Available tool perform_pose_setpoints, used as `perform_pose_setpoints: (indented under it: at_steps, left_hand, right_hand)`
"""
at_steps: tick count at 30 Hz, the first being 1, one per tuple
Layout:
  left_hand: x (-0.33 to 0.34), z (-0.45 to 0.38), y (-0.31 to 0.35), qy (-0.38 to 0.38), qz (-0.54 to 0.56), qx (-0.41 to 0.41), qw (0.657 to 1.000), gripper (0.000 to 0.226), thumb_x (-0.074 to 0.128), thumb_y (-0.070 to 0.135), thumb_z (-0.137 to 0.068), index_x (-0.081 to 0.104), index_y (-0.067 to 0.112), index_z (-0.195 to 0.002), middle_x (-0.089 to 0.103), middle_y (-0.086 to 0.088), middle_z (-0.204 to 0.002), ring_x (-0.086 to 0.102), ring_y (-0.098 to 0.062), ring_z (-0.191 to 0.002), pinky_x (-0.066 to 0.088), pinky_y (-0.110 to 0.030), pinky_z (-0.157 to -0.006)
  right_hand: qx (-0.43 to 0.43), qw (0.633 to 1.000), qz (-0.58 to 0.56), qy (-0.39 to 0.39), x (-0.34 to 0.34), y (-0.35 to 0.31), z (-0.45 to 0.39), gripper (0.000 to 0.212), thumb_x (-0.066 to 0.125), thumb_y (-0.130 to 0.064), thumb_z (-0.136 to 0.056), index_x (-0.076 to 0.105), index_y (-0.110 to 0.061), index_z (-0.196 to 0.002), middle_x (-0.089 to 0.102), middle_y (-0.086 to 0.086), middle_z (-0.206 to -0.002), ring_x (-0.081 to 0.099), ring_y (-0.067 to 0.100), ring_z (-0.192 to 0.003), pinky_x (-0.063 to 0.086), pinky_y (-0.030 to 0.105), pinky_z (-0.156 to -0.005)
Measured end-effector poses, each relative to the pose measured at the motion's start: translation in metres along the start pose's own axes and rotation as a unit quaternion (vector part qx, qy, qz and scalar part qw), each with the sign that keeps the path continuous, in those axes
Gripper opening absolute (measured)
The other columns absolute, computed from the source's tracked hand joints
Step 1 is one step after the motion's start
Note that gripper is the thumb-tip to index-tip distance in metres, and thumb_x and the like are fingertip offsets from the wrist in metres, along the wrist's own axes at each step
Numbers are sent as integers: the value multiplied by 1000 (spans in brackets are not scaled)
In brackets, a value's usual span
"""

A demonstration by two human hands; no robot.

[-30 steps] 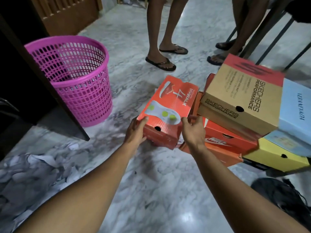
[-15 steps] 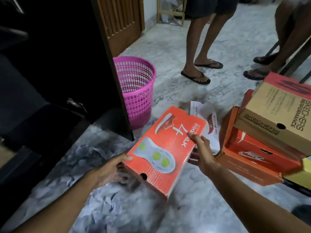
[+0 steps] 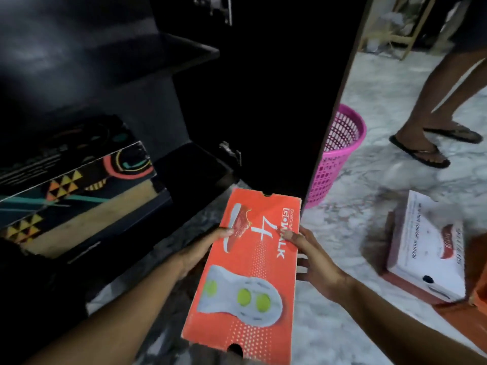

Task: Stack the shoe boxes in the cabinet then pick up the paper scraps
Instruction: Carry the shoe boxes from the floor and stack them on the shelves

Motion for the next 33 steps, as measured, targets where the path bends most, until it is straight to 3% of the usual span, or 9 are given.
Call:
perform_pose_setpoints:
  at_steps: [4, 7, 11, 15, 17, 22, 27, 29, 33]
  left_hand:
    - [-48, -1, 3, 128, 47, 29, 990, 41, 58, 54, -93, 73, 26, -119, 79, 9, -108, 73, -10, -99, 48, -30, -99]
    - [-69, -12, 11, 201, 91, 58, 974, 47, 61, 63, -88, 66, 36, -127, 68, 21, -118, 60, -4, -111, 36, -36, -106]
    - [-89, -44, 16, 249, 145, 89, 953, 67, 64, 78, -73, 63, 45, -131, 70, 14, -128, 63, -15, -120, 43, -45, -110]
    - [-117, -102, -14, 287, 240, 56, 926, 106, 67, 95, -45, 59, 40, -135, 67, 5, -135, 64, -23, -120, 45, -49, -109]
    - [-115, -109, -23, 278, 244, 35, 928, 99, 70, 88, -49, 61, 35, -132, 69, 2, -130, 67, -25, -113, 50, -50, -104]
    - [-94, -82, -21, 283, 167, 12, 944, 48, 67, 47, -91, 54, 34, -135, 68, -2, -123, 70, -29, -107, 61, -50, -88]
    - [-105, -95, -18, 283, 166, 29, 944, 48, 63, 31, -99, 46, 29, -144, 67, -4, -124, 75, -30, -102, 58, -52, -95]
    - [-110, -102, -7, 287, 175, 46, 941, 48, 61, 27, -101, 45, 26, -146, 64, -3, -123, 72, -29, -109, 56, -48, -100]
    - [-123, -116, 6, 302, 147, 50, 940, 52, 61, 30, -100, 43, 29, -148, 60, 2, -123, 67, -25, -116, 54, -44, -102]
  right_hand:
    - [26, 995, 48, -87, 29, -17, -23, 74, 70, -80, -68, 52, -54, -136, 74, 0, -124, 74, 26, -111, 59, 49, -96]
    - [58, 985, 74, -145, 37, -10, -41, 62, 66, -78, -77, 56, -53, -134, 72, 0, -131, 69, 29, -121, 55, 57, -102]
    - [53, 985, 82, -141, 43, -15, -70, 67, 82, -56, -75, 61, -34, -134, 76, 5, -123, 73, 28, -114, 61, 51, -93]
    - [9, 997, 46, -61, 50, -34, -119, 49, 81, -35, -81, 70, -14, -123, 76, 11, -107, 74, 31, -99, 63, 46, -86]
    - [4, 999, 38, -32, 58, -37, -145, 37, 78, -33, -86, 71, -11, -115, 73, 10, -96, 72, 30, -95, 63, 50, -89]
    - [3, 1000, 31, -1, 87, -46, -201, 40, 81, -41, -84, 71, -14, -112, 78, 11, -107, 73, 29, -104, 63, 49, -89]
    - [-60, 998, -3, 2, 122, -74, -247, 16, 81, -28, -87, 73, -15, -88, 67, -7, -60, 62, 5, -55, 51, 22, -53]
    - [-93, 996, 14, 8, 135, -82, -263, 25, 80, -20, -89, 63, -18, -70, 63, -8, -55, 57, 4, -46, 44, 20, -50]
    - [-122, 991, 33, 45, 152, -89, -292, 21, 79, -27, -90, 63, -26, -76, 71, -3, -83, 69, 9, -72, 61, 33, -76]
Point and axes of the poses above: each hand's wrist, its own z-axis away from the middle knuckle, its own x-axis out of the palm, y = z × x, the point moved 5 cm from there along -z, towards the middle knuckle
